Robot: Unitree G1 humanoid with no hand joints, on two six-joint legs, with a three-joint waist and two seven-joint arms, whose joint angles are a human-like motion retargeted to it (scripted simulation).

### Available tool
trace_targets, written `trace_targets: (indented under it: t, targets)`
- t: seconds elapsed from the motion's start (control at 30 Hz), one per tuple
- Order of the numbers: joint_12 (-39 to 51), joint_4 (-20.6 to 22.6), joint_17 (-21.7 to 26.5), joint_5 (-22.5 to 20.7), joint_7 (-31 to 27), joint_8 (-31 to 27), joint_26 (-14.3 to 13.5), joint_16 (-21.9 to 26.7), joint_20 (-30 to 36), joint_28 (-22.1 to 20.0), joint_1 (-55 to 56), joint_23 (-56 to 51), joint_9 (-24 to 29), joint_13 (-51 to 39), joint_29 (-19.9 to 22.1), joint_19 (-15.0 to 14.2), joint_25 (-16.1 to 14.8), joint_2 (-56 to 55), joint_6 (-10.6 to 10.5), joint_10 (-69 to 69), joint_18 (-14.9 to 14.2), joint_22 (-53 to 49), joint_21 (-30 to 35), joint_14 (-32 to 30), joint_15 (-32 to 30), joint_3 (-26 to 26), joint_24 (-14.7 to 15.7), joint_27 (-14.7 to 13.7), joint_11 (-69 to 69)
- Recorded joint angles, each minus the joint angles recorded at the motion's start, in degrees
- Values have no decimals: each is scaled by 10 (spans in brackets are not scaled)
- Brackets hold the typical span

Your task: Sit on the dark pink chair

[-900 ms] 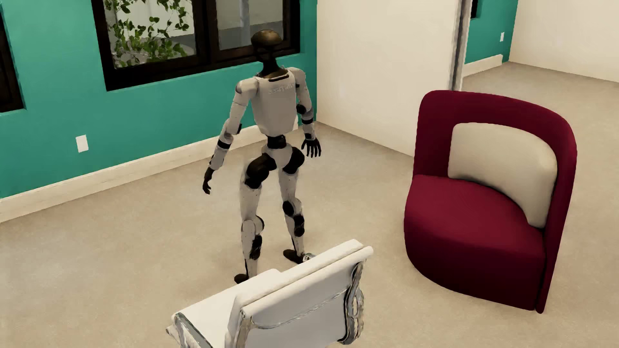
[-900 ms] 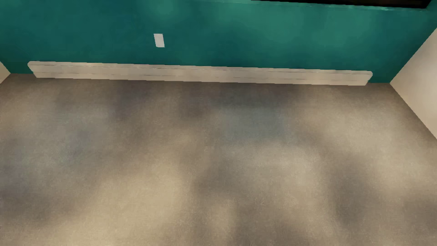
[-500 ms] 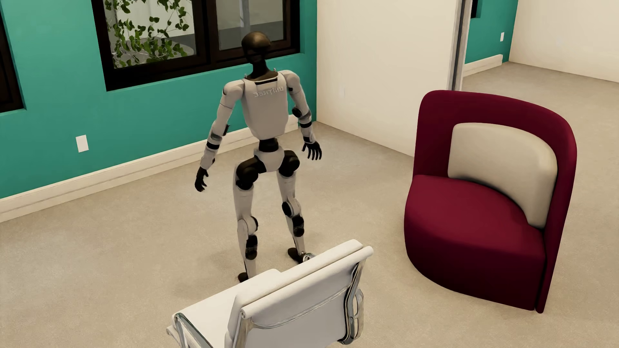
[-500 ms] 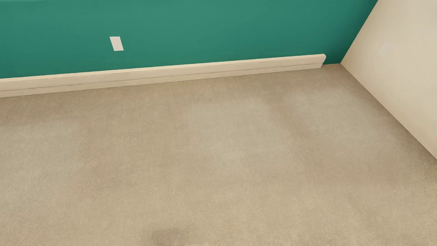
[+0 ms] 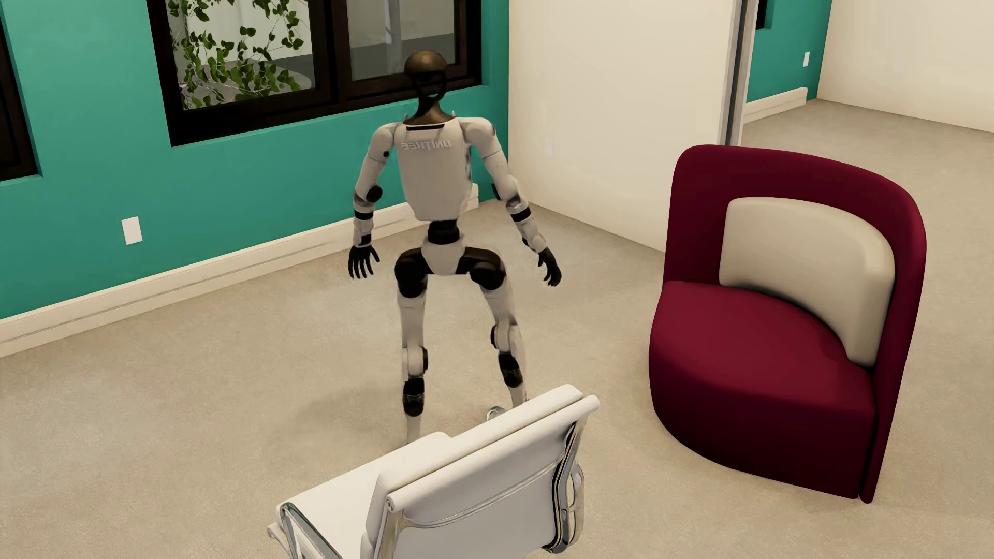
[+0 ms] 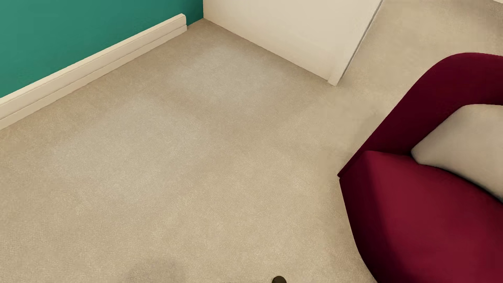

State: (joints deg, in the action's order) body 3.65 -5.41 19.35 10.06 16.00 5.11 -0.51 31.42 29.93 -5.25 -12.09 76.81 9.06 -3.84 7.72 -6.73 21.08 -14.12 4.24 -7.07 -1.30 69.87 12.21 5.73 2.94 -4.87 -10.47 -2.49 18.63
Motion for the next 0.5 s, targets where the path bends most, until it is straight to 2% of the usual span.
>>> trace_targets:
  t: [0.03, 0.07, 0.1, 0.13, 0.2, 0.27, 0.3, 0.33, 0.37, 0.43, 0.5]
  targets:
    - [-18, 4, -1, -18, 0, -11, 14, -5, -8, -35, -3, -19, -33, 26, -13, -9, -29, -21, 5, 18, -45, 2, 11, 29, 20, -5, 46, 48, 11]
    - [-19, 0, 0, -30, 4, -8, 12, -5, -8, -38, -9, -22, -35, 32, -16, -3, -24, -14, 4, 8, -48, -6, 10, 24, 11, -5, 47, 47, 0]
    - [-20, -18, 1, -45, 4, -21, 9, -8, -11, -50, -7, -20, -37, 35, -13, -16, -26, -10, -3, -23, -63, -10, 19, 24, -30, -5, 57, 46, -15]
    - [-20, -41, 2, -64, 1, -37, 6, -10, -12, -59, -4, -19, -37, 38, -15, -10, -25, -10, -9, -62, -87, -7, 37, 23, -30, -5, 69, 42, -7]
    - [-25, -85, 4, -90, 2, -26, 10, -1, -7, -49, 20, -25, -29, 45, -12, 18, -21, 25, -7, -176, -135, -17, 48, -10, -27, -1, 88, 40, -24]
    - [-15, -110, 12, -105, -28, -27, 15, -7, -7, -52, 84, -30, -21, 43, -11, 47, -26, 67, -7, -305, -149, -15, 44, -36, -30, 12, 88, 45, -60]
    - [-12, -101, 19, -109, -51, -31, 16, -15, -8, -60, 114, -30, -13, 38, -10, 52, -35, 91, -8, -353, -148, -17, 52, -24, -30, 20, 98, 50, -77]
    - [-13, -78, 24, -113, -76, -37, 16, -22, -2, -57, 141, -29, -9, 36, -10, 55, -39, 112, -8, -384, -121, -17, 61, 0, -30, 31, 108, 54, -93]
    - [-11, -55, 28, -115, -100, -40, 15, -26, -3, -46, 172, -29, -5, 31, -10, 57, -42, 126, -9, -403, -101, -18, 75, 20, -23, 41, 98, 54, -97]
    - [-10, -19, 39, -116, -134, -39, 12, -33, -16, -30, 246, -33, -1, 17, -14, 62, -41, 135, -15, -405, -122, -25, 96, 34, 1, 58, 73, 52, -79]
    - [-11, 20, 42, -120, -153, -44, 14, -37, -16, -26, 299, -42, 1, 5, -13, 65, -44, 164, -17, -333, -112, -21, 111, 46, 15, 67, 74, 54, -93]
